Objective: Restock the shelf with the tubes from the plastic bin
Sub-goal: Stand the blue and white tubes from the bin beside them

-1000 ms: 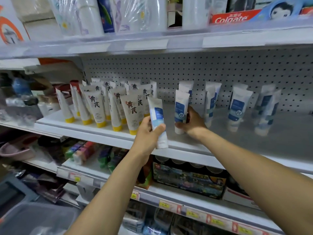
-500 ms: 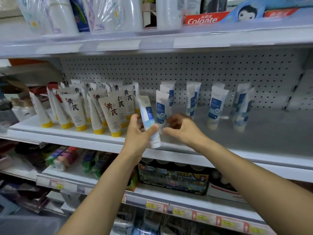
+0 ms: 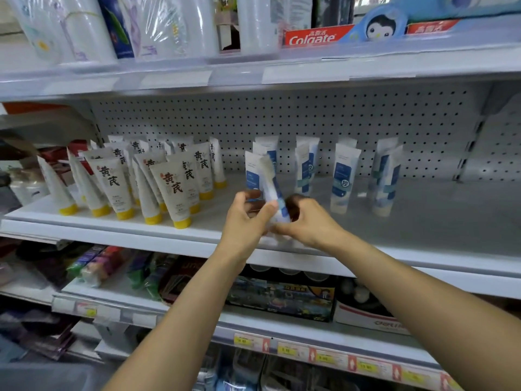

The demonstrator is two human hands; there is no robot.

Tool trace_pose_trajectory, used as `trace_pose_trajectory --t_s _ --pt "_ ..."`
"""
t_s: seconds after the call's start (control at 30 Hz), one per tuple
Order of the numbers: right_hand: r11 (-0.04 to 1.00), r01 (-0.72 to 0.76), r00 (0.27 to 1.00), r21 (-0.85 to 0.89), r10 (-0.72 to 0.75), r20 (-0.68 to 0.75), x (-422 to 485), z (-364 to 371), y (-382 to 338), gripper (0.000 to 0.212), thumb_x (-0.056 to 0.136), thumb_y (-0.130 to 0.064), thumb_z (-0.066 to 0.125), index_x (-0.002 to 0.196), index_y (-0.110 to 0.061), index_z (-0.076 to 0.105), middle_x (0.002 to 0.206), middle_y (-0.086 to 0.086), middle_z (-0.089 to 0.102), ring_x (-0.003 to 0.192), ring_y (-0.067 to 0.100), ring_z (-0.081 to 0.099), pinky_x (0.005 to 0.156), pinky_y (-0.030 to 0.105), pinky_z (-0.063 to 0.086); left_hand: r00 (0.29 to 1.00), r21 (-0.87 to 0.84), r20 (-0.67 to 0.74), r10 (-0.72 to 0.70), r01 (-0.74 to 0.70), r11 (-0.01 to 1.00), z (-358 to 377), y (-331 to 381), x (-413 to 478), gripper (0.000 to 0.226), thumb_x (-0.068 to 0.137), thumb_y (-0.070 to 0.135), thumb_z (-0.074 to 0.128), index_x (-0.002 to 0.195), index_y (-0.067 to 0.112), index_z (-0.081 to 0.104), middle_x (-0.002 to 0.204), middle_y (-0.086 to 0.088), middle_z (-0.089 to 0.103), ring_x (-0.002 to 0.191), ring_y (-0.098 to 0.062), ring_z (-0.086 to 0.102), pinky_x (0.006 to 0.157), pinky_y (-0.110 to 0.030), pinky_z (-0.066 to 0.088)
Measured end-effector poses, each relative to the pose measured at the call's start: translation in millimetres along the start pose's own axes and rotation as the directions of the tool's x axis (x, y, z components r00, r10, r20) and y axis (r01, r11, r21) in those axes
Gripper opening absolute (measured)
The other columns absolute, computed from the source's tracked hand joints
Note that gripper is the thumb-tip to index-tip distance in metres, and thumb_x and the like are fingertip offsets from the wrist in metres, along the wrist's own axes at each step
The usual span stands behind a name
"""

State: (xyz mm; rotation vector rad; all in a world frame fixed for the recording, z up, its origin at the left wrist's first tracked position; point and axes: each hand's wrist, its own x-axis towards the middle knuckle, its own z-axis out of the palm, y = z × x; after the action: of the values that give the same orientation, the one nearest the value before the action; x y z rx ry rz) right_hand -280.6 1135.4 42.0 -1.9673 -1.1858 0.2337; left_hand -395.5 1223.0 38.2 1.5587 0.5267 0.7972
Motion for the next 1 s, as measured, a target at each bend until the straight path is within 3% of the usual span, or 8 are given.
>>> trace_pose_trajectory --t_s 0.13,0.23,0.33,0.8,0.9,1.0 --pt "0.991 -0.126 0.985 0.054 0.131 -0.109 14 -5 21 0.044 0.069 -0.03 0.081 0.102 -0.022 0.052 0.1 -0.002 0.065 0.09 0.019 0.063 0.082 0.034 0.053 0.999 0.22 -0.019 0.035 -0.03 0.975 -18 -1 7 0.02 0.089 0.034 0.064 0.104 0.024 0.056 0.101 0.0 0.065 0.096 -0.016 0.063 0.085 -0.045 0.056" --pt "0.98 -0.189 0.969 0.064 0.197 -0.147 22 -7 27 0.054 0.066 -0.03 0.083 0.105 -0.022 0.048 0.104 -0.003 0.063 0.093 0.02 0.062 0.084 0.036 0.052 0.992 0.414 -0.025 0.125 -0.103 0.904 -29 -6 12 0.012 0.088 0.03 0.066 0.094 0.022 0.059 0.085 0.008 0.062 0.08 -0.008 0.059 0.078 -0.032 0.054" --pt "0.971 -0.236 0.957 0.022 0.237 -0.166 30 -4 30 0.058 0.064 -0.033 0.083 0.108 -0.02 0.046 0.107 -0.002 0.062 0.093 0.022 0.062 0.081 0.035 0.051 0.985 0.519 -0.026 0.17 -0.132 0.845 -32 -8 13 0.012 0.089 0.026 0.064 0.097 0.017 0.061 0.085 0.008 0.061 0.076 -0.002 0.055 0.073 -0.021 0.047" --pt "0.952 -0.303 0.943 0.033 0.305 -0.134 32 3 34 0.068 0.072 -0.035 0.079 0.122 -0.016 0.037 0.126 0.003 0.056 0.106 0.026 0.059 0.089 0.038 0.05 0.993 0.64 0.007 0.114 -0.092 0.763 -36 -17 10 0.015 0.089 0.032 0.062 0.099 0.02 0.06 0.087 0.011 0.061 0.085 -0.012 0.058 0.082 -0.037 0.052" --pt "0.954 -0.297 0.941 0.034 0.299 -0.159 18 -2 37 0.06 0.08 -0.039 0.072 0.122 -0.015 0.038 0.121 0.006 0.055 0.104 0.028 0.059 0.087 0.037 0.048 0.993 0.66 0.013 0.114 -0.094 0.746 -36 -17 2 0.016 0.09 0.032 0.061 0.103 0.022 0.06 0.088 0.012 0.061 0.086 -0.014 0.059 0.084 -0.039 0.052" --pt "0.97 -0.232 0.96 -0.078 0.216 -0.177 -6 -5 38 0.038 0.084 -0.035 0.066 0.11 -0.017 0.043 0.101 0.005 0.059 0.097 0.031 0.061 0.081 0.038 0.051 0.995 0.65 0.01 0.104 -0.086 0.755 -36 -21 -11 0.018 0.09 0.035 0.06 0.104 0.024 0.06 0.092 0.013 0.063 0.083 -0.014 0.061 0.083 -0.042 0.054"
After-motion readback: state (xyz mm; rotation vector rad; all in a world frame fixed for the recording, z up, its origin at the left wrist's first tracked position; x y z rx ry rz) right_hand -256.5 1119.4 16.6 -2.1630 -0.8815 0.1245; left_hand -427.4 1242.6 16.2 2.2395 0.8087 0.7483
